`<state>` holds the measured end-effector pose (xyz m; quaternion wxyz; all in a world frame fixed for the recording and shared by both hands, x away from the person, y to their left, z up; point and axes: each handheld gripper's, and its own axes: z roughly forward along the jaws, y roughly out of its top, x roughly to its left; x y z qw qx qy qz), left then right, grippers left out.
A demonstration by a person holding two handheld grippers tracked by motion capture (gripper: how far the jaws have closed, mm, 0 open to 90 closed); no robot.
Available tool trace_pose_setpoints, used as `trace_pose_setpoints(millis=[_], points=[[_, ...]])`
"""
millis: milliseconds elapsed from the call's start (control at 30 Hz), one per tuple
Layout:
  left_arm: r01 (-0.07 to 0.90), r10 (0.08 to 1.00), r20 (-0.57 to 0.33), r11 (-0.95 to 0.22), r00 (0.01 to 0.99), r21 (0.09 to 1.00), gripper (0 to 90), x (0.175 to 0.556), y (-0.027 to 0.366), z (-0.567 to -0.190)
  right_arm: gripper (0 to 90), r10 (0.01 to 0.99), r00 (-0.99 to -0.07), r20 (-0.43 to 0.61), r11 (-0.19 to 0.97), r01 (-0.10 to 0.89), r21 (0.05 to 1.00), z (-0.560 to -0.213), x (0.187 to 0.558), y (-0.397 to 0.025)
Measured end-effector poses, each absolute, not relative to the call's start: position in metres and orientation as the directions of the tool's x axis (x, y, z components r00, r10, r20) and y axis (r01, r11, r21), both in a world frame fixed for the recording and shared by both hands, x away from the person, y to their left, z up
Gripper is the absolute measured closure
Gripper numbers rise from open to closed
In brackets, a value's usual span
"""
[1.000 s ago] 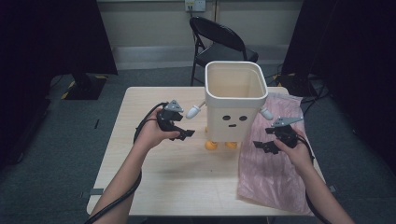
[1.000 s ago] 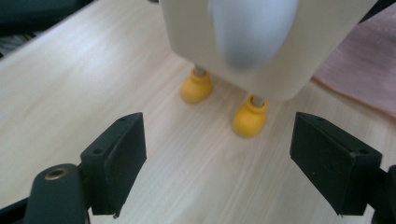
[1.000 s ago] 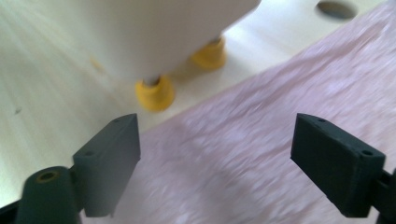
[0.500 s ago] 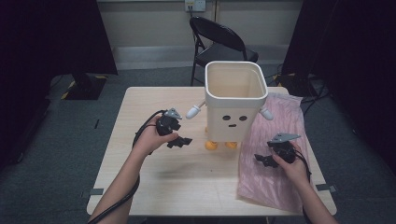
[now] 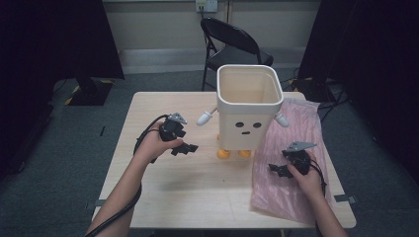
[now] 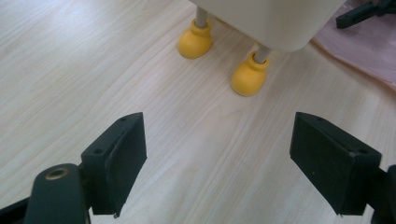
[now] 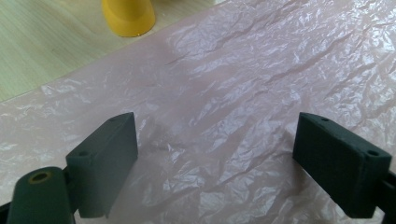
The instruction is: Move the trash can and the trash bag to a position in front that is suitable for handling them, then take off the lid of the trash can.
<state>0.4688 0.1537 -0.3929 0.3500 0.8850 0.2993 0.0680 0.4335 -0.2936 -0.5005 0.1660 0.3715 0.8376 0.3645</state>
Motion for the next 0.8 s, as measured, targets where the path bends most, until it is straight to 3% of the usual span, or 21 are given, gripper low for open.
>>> trace_pose_setpoints(millis=[800], points=[[0.489,0.582,-0.101,-0.564,0.807,0.665,18.6,0.469,0.154,-0.346,12.9,0.743,-0.669,-0.007,0.458,0.501,0.734,-0.501,0.433,-0.294]])
